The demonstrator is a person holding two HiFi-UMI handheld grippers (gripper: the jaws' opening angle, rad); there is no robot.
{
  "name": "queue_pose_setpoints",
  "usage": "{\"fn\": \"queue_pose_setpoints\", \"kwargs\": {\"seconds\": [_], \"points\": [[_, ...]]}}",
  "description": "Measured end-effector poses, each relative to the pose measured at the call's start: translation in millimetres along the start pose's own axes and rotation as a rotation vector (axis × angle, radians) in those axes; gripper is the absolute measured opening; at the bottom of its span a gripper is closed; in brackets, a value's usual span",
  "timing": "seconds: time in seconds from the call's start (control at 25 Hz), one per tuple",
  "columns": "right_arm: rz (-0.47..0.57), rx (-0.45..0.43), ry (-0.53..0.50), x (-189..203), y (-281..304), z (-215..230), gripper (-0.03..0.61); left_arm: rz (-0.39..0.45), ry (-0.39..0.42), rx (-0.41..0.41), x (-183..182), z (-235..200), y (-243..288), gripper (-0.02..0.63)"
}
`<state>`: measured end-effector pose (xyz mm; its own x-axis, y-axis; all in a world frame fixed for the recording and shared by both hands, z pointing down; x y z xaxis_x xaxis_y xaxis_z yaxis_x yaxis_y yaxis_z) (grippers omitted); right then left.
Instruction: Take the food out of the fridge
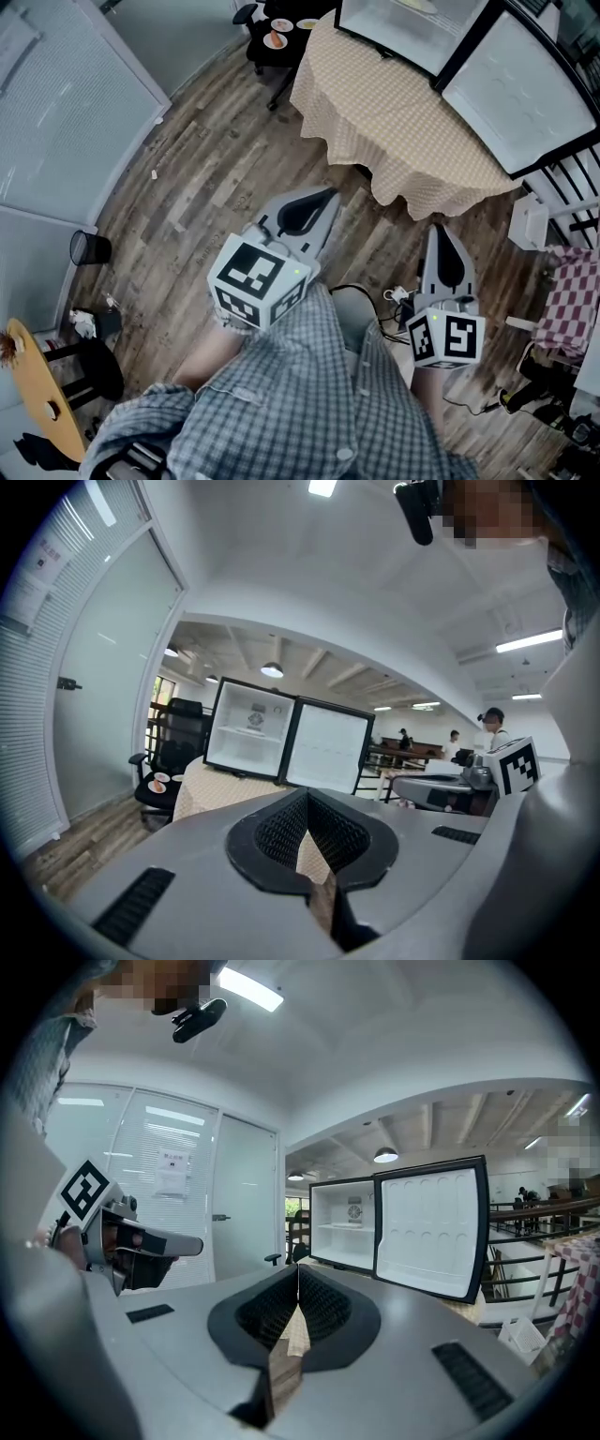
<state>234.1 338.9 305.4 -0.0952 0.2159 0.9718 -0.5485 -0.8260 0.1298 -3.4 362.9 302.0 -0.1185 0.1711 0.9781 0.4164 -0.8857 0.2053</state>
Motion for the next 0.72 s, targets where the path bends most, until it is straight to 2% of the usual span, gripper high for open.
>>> {"fn": "queue_pose_setpoints", "kwargs": {"seconds": [0.48, 0.72], "points": [[-0.028, -0.015, -0.052, -2.8, 27.2, -1.8, 0.009, -0.001, -0.022, -0.029, 5.0, -19.5, 4.9, 0.006], [-0.039, -0.055, -0.059, -7.3, 58.7, 9.4, 0.010, -0.001, -0.026, -0.063, 2.7, -32.3, 22.7, 0.006]]}}
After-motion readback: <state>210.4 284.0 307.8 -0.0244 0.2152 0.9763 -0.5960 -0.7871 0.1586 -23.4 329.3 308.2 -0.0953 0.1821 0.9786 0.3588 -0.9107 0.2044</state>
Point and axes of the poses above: the fingertips, and each gripper's own axes: y forward along the fingers, z to its right, x out of its underside, the point moved 9 cm from there along -y, backward along the fingers, and after that the axes turned 12 degrees about y, right-handed, at the moved point
